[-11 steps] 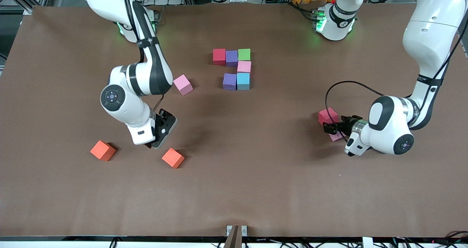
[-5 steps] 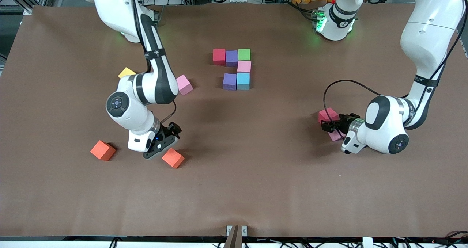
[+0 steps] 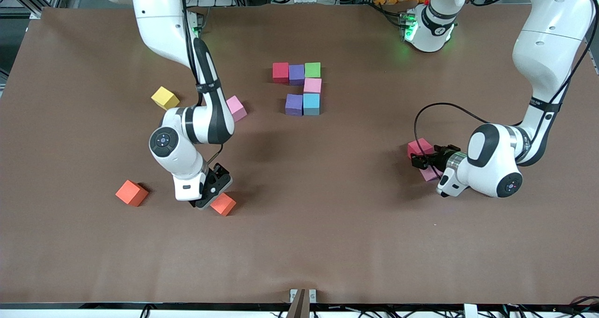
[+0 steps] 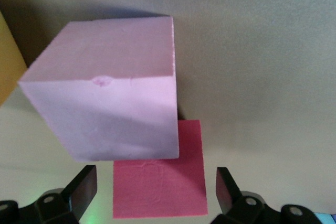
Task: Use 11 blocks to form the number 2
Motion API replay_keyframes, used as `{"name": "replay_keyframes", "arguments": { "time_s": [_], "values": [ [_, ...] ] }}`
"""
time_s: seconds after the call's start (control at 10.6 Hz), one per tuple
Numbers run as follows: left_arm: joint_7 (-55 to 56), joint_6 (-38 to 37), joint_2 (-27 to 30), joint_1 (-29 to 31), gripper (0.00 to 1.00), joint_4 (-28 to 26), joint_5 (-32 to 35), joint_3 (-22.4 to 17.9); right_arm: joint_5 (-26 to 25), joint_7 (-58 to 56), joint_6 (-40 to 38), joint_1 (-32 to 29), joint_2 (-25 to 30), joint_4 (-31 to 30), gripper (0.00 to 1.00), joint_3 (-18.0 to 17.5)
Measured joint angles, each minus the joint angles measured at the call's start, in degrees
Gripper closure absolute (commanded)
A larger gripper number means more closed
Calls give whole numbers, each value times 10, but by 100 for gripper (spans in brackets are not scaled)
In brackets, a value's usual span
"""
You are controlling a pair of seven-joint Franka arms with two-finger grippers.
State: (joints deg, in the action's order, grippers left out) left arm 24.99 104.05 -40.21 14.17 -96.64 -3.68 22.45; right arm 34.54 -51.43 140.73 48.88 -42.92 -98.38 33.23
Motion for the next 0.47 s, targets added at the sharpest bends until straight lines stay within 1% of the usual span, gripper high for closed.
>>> {"name": "replay_keyframes", "arguments": {
  "time_s": [0.19,0.47],
  "values": [
    [0,0,-3,0,0,0,-17,0,0,-13,3,-6,-11,12,0,-10],
    [0,0,-6,0,0,0,-19,-2,0,-23,3,-10,-27,37,0,-13]
  ]
}}
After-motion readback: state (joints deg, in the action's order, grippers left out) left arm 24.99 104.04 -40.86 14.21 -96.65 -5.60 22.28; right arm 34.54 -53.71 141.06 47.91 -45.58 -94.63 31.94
